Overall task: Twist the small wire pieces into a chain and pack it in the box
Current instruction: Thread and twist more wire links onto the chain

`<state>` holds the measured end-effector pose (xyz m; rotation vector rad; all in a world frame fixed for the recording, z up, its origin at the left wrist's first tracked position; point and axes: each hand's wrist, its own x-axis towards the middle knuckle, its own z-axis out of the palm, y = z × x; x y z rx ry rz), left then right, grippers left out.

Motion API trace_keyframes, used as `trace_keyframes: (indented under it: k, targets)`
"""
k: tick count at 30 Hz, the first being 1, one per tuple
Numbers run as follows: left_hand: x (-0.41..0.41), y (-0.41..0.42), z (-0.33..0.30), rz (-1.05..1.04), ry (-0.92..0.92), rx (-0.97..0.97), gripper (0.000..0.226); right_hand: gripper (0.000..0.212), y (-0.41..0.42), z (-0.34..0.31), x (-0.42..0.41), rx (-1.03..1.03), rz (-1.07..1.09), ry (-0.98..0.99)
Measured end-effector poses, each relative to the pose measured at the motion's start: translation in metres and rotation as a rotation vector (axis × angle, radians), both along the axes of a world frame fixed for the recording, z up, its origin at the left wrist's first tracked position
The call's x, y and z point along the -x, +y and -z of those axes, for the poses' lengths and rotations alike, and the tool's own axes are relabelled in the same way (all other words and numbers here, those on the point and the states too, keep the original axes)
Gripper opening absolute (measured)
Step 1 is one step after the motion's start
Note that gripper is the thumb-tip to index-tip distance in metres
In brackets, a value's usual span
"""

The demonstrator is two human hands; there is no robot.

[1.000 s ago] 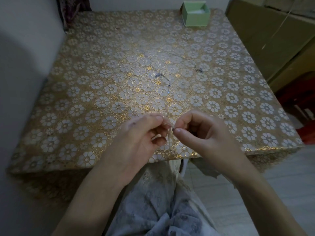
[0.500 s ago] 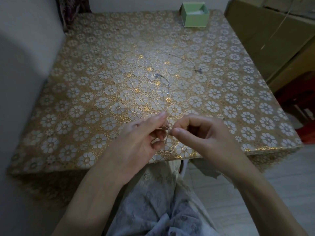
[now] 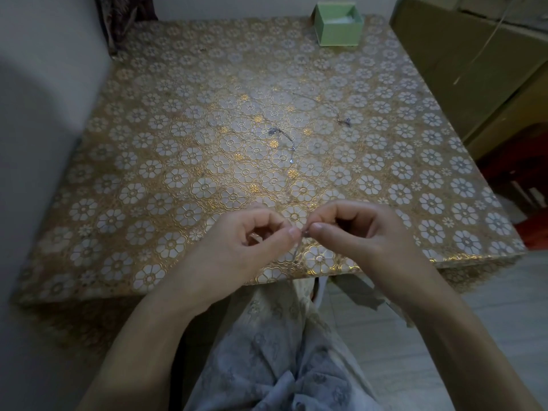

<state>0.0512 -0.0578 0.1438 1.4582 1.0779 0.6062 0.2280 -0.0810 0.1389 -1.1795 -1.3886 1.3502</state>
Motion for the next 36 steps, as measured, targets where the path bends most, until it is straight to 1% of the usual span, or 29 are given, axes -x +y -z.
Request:
trace_keyframes:
  k: [2, 6, 10, 12, 15, 17, 20, 22, 23, 24, 26, 28, 29, 31, 33, 36]
  targets:
    - [0.002, 0.002, 0.0, 0.057, 0.041, -0.064, 0.02, 0.009, 0.0, 0.001, 0.0, -0.002, 0.002, -0.018]
    - [0.003, 0.005, 0.001, 0.145, 0.222, -0.196, 0.029, 0.011, 0.0, 0.002, 0.002, -0.017, 0.013, -0.075]
    - [0.002, 0.007, 0.004, 0.13, 0.274, -0.275, 0.022, 0.013, 0.002, 0.004, 0.002, -0.026, 0.053, -0.096]
    - [0.002, 0.008, 0.006, 0.068, 0.235, -0.297, 0.023, 0.013, 0.002, 0.004, 0.002, -0.004, 0.08, -0.083]
    - [0.002, 0.006, 0.008, -0.061, 0.174, -0.298, 0.017, 0.011, 0.001, 0.007, 0.003, 0.021, 0.058, -0.077]
    - [-0.001, 0.005, 0.008, -0.13, 0.186, -0.328, 0.021, 0.01, 0.0, 0.009, 0.005, 0.035, 0.039, -0.064]
    - [-0.004, 0.005, 0.009, -0.261, 0.21, -0.386, 0.014, 0.009, 0.0, 0.01, 0.007, 0.049, 0.035, -0.048]
    - [-0.008, 0.003, 0.011, -0.333, 0.212, -0.432, 0.014, 0.01, 0.0, 0.01, 0.007, 0.046, 0.032, -0.045]
    - [-0.011, 0.001, 0.011, -0.365, 0.185, -0.425, 0.014, 0.012, 0.001, 0.01, 0.007, 0.041, 0.032, -0.049]
    - [-0.013, 0.0, 0.011, -0.394, 0.124, -0.376, 0.014, 0.012, 0.001, 0.011, 0.007, 0.036, 0.034, -0.052]
    - [-0.016, -0.001, 0.012, -0.418, -0.058, -0.187, 0.018, 0.012, 0.001, 0.013, 0.007, 0.03, 0.04, -0.044]
    - [-0.015, 0.0, 0.014, -0.384, -0.211, -0.006, 0.014, 0.005, 0.001, 0.013, 0.008, 0.033, 0.052, -0.012]
    - [-0.014, 0.0, 0.015, -0.367, -0.239, 0.032, 0.015, 0.007, 0.001, 0.014, 0.008, 0.032, 0.064, 0.003]
    - [-0.011, 0.0, 0.017, -0.333, -0.239, 0.049, 0.02, 0.012, 0.001, 0.014, 0.006, 0.039, 0.081, 0.03]
    - [-0.011, 0.001, 0.016, -0.322, -0.266, 0.088, 0.014, 0.013, 0.002, 0.012, 0.005, 0.032, 0.073, 0.033]
    - [-0.012, 0.002, 0.013, -0.285, -0.429, 0.258, 0.013, 0.009, 0.002, 0.011, 0.006, -0.005, 0.039, 0.02]
